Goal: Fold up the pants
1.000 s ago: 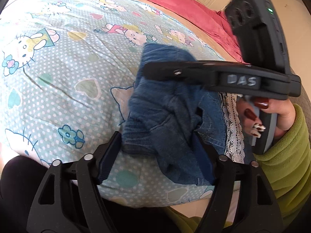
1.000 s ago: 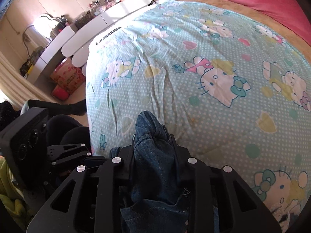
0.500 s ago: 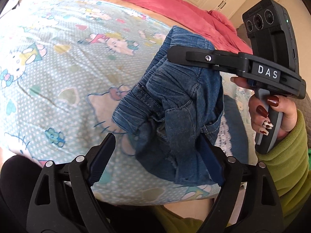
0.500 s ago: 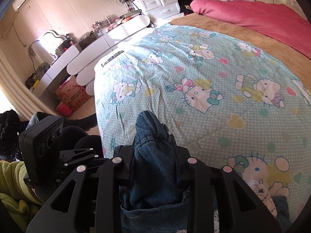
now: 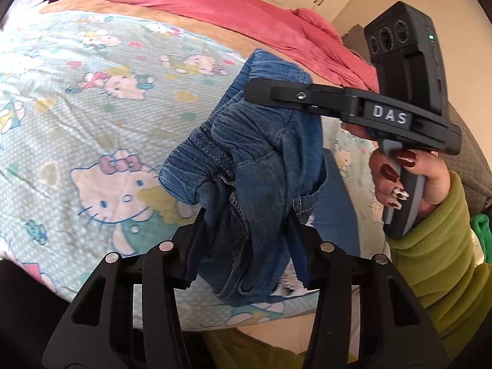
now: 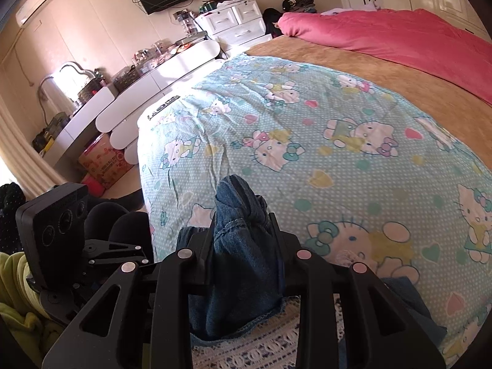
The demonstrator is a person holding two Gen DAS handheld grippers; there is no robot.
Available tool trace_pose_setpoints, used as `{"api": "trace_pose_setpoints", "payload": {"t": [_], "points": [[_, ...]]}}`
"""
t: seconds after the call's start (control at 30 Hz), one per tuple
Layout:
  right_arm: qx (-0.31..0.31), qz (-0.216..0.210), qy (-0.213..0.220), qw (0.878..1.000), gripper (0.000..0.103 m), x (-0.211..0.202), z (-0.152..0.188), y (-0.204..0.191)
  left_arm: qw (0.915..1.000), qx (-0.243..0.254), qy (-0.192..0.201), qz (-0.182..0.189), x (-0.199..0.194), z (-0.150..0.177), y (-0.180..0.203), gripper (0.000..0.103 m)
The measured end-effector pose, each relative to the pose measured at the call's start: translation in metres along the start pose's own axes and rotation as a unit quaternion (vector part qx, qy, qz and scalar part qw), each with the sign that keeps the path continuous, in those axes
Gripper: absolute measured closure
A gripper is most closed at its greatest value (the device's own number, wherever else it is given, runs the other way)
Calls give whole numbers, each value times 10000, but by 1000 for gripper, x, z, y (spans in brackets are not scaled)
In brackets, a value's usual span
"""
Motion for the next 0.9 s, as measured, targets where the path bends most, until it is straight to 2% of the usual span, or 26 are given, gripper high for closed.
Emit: {"api": "trace_pose_setpoints", "payload": {"t": [0.37,0.67,0.8,0.9], "points": [[287,233,107,9993,69,-25,24,24,9986,451,-171,194,11,9,29,63],[673,735,187,9948,65,-60,45,50,9946,763,-491,504,33,22,59,63],[885,1032,220,9905,57,-79,56,61,9898,886,-730,842,35,29,69,58],[1058,1164,214,9873,46,-85,67,65,9896,841,-653,963,24,28,61,56]]}}
Point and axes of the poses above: each gripper's, at about its wrist camera, not at the fingertips, and x roughly the way its jaws point, y to its right, z to its underside, the point moved 5 cm from there along x, roughly the way its jaws point, and after that the axes turned 8 degrees about -x, right-handed, at the moved point
